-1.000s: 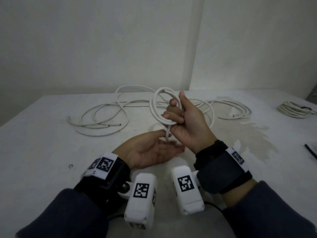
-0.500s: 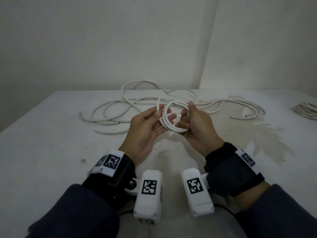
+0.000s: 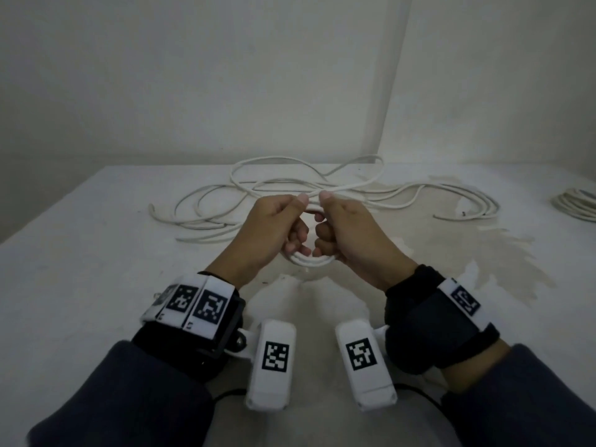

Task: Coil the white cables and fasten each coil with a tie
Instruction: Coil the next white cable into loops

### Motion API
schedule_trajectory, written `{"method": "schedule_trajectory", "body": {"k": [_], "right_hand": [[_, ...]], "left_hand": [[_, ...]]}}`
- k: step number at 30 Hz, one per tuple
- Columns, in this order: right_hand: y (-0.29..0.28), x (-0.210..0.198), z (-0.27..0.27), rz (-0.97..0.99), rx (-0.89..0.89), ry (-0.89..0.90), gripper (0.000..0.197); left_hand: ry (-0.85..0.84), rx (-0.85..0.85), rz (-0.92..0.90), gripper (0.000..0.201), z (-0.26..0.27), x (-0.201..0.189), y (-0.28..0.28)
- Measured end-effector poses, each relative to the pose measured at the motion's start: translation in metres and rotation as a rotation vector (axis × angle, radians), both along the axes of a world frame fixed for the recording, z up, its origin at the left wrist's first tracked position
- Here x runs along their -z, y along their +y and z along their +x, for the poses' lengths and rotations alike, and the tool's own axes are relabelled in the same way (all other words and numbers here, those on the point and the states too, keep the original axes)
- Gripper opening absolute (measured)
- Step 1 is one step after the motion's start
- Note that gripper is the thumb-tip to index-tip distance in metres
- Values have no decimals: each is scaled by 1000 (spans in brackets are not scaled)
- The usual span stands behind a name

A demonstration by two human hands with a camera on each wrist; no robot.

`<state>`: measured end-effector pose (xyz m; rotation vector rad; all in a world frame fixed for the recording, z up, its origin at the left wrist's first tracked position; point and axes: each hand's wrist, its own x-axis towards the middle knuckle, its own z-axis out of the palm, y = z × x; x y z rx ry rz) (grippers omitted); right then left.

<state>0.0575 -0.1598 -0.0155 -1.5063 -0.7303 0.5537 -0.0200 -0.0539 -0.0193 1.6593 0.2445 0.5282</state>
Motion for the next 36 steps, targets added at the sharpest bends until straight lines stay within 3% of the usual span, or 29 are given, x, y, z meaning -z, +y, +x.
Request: {"method": "schedule_trajectory", "body": {"k": [5,10,14,19,26,30,33,36], "right_hand": [[-3,-2,3,7,46,-109,15],[-4,4,8,-43,-107,-103,16],[-2,5,9,-46,-89,-133,15],[-9,7,29,-130,104,-558,16],[-29,-8,41,-299,184,-836,5],[-31,-10,44,-169,318,-992,12],[-33,-6,51,-92,425,-1096,32],[-35,-7,52,-4,393,-1007,21]], "left_hand": [[35,68,3,38,-5,-3,1],[138,133,32,38,-8,-2,-2],[116,100,71,35,-5,-2,1],[120,-18,345,39,-4,1,9],[149,-25,483,44,-5,3,10],[150,2,451,37,-4,2,8],[144,16,400,33,-3,1,7],[123,21,373,33,-3,0,6]]}}
